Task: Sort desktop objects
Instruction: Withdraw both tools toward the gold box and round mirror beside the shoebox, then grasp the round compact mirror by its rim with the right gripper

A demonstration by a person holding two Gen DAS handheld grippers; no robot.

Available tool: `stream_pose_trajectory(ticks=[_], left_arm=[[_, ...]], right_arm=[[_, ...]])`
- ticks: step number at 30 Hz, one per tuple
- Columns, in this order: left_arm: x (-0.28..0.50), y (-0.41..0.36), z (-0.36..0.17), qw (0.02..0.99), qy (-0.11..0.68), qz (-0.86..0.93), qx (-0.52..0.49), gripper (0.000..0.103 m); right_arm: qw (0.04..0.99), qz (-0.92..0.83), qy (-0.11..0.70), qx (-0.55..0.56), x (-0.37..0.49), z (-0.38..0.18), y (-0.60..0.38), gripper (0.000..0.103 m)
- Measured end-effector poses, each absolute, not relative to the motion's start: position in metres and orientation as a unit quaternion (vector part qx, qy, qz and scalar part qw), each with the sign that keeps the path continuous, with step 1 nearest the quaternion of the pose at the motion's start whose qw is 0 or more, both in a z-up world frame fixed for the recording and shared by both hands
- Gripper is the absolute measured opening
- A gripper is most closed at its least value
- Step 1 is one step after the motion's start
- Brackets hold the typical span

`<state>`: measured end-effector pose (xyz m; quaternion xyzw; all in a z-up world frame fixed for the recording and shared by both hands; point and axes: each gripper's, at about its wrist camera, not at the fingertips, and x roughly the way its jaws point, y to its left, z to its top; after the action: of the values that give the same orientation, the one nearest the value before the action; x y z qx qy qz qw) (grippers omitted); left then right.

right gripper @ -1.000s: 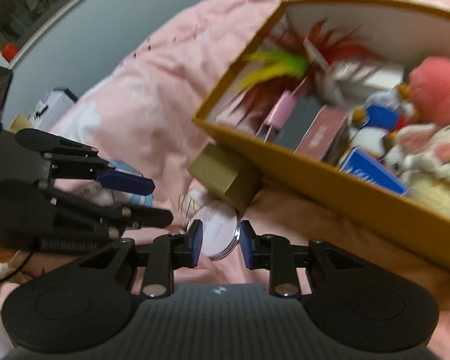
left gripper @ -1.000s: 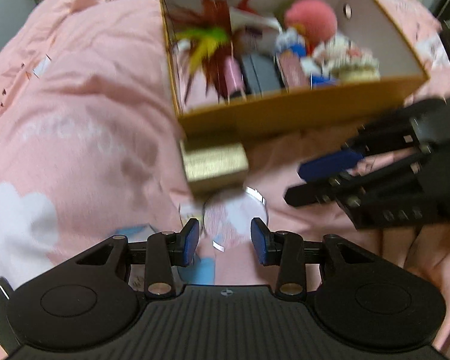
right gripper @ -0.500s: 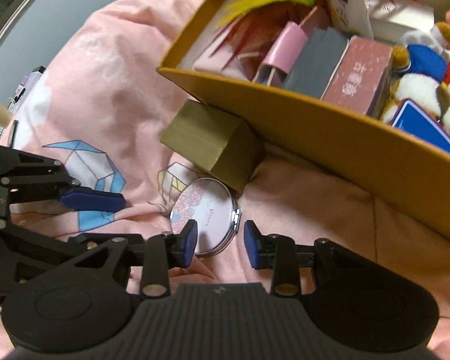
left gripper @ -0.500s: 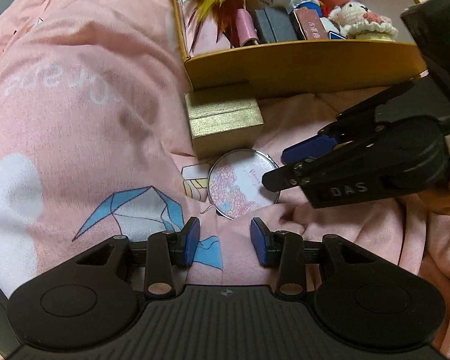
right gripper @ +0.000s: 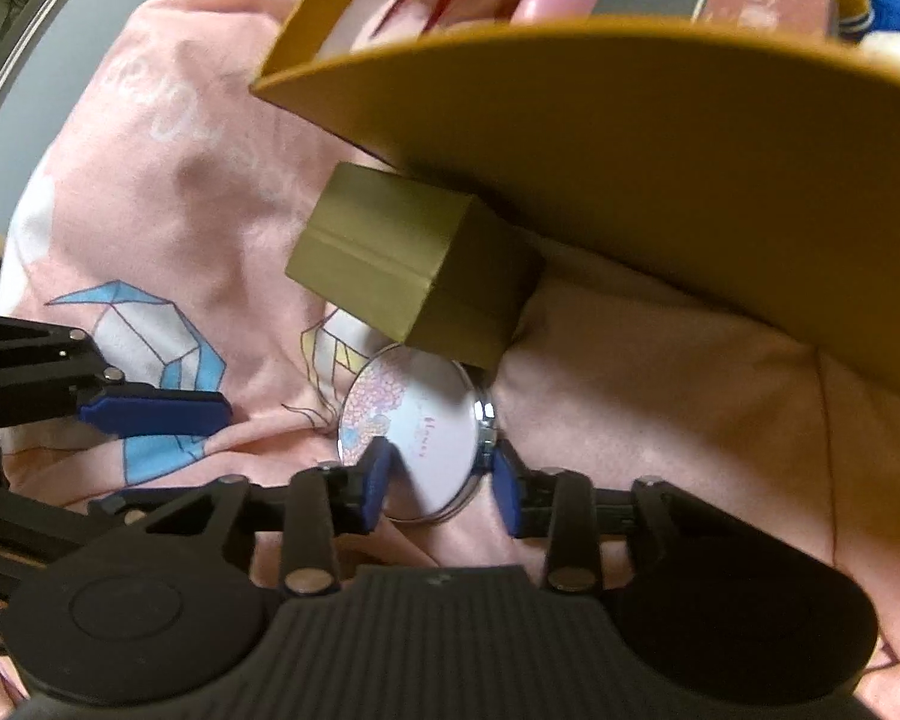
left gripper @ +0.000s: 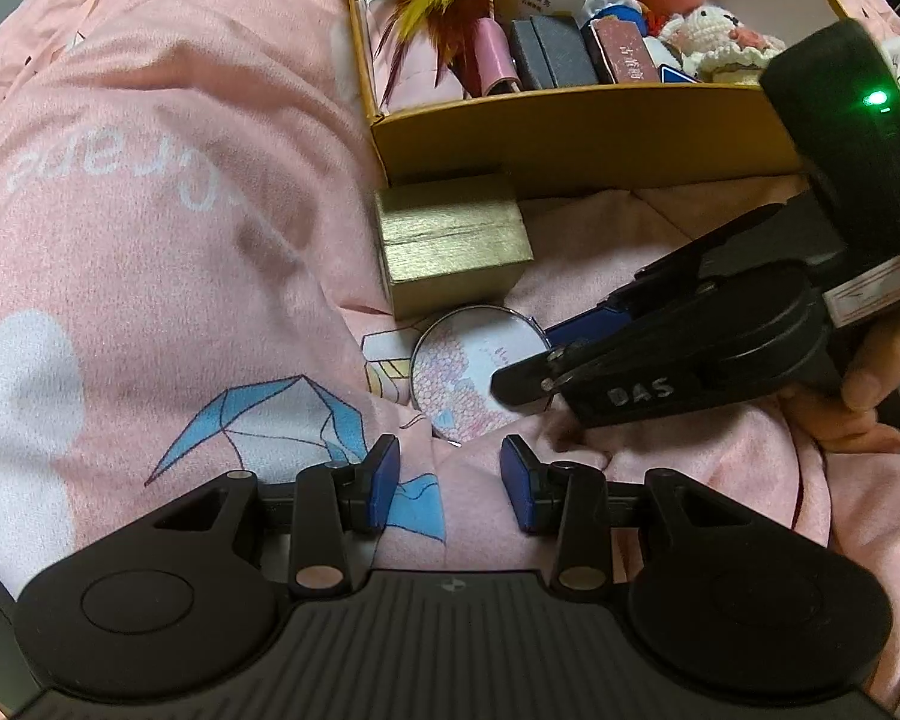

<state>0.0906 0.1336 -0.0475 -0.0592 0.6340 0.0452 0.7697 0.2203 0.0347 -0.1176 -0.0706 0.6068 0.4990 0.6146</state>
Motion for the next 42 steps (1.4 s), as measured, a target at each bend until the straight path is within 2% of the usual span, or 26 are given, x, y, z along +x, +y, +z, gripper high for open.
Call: stream_pose_trajectory(ticks=[6, 13, 21, 29, 42], left_arm=[[0.086, 0.133, -0.034, 0.787, 0.612, 0.04, -0.06, 0.044], [0.089, 0.124, -0.011, 0.826, 0.563, 0.021, 0.012, 0.053], [0.109, 0.108, -0.014, 0.831, 0.532, -0.023, 0.162, 0.053], [0.111, 0.084, -0.049, 0.802, 0.52, -0.076, 0.285, 0.053], [0.097, 0.08, -0.063, 0.785, 0.541, -0.086, 0.291, 0.042]], right_arm=[[0.632, 0.512, 0.578, -0.063, 0.217, -0.09, 0.018, 0.016], [0.671, 0.509, 0.532, -0.088, 0.217, -0.049, -0.01, 0.014], [0.718, 0.473, 0.495, -0.126, 0.229, -0.018, -0.056, 0.014], [0.735, 0.443, 0.497, -0.129, 0.238, -0.028, -0.06, 0.015], [0.714, 0.454, 0.52, -0.121, 0.238, -0.044, -0.053, 0.016]])
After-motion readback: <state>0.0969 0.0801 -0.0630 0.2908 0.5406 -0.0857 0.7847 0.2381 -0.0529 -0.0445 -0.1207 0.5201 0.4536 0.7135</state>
